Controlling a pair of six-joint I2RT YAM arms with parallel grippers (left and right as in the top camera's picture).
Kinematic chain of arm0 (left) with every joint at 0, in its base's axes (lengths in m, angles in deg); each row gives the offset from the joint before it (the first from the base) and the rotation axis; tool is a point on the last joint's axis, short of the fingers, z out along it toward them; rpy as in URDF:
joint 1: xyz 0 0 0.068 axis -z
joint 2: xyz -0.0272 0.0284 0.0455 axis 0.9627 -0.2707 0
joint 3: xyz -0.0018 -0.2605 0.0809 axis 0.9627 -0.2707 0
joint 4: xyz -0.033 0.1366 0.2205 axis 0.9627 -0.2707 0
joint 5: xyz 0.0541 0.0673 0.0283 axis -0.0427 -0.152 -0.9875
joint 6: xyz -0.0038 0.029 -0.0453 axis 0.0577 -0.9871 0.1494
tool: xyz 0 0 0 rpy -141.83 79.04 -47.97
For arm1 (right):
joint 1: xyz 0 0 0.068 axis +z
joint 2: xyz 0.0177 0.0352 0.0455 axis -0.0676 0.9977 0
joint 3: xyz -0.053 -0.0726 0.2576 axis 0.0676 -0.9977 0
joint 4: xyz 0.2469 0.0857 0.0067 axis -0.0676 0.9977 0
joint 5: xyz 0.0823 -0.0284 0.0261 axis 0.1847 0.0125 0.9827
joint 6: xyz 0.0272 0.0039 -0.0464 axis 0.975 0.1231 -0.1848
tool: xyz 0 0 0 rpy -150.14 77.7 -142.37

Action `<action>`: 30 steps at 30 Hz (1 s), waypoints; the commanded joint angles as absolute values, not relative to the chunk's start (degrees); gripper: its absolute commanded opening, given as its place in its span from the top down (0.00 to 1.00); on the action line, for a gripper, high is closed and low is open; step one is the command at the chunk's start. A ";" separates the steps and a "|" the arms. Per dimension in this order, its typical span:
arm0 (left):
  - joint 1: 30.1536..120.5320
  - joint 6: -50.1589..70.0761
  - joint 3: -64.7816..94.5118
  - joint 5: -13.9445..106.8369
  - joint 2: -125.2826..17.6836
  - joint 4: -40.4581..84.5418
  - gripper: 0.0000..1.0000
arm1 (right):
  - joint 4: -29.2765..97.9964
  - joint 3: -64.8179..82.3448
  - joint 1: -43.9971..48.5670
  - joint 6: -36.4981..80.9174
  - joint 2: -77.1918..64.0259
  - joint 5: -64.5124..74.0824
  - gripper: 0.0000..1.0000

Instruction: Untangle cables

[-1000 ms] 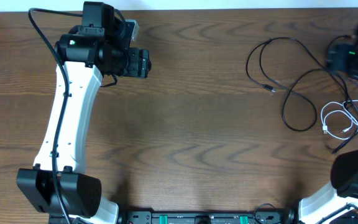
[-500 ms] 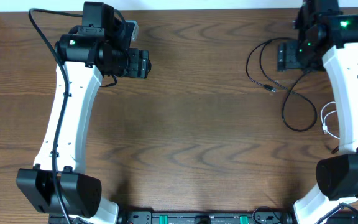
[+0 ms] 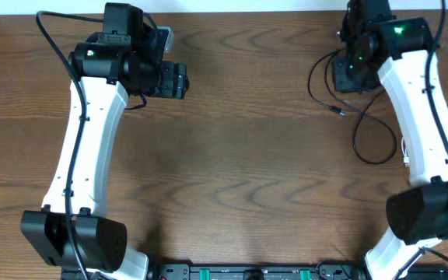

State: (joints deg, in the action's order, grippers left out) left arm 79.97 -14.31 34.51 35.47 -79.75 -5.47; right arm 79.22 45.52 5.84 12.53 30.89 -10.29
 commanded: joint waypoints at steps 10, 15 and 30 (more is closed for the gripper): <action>79.83 -15.03 34.97 36.33 -78.33 -5.81 0.21 | 78.02 46.52 8.24 12.31 42.04 -10.11 0.75; 79.83 -15.03 34.97 36.33 -78.33 -5.81 0.21 | 77.43 46.52 9.14 10.12 45.47 -6.64 0.81; 79.83 -15.03 34.97 36.33 -78.33 -5.79 0.21 | 67.66 46.52 9.29 5.64 47.79 -0.67 0.48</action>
State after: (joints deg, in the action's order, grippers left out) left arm 79.97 -14.31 34.51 35.47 -79.75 -5.44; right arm 69.01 45.54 9.01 7.24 47.11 -2.35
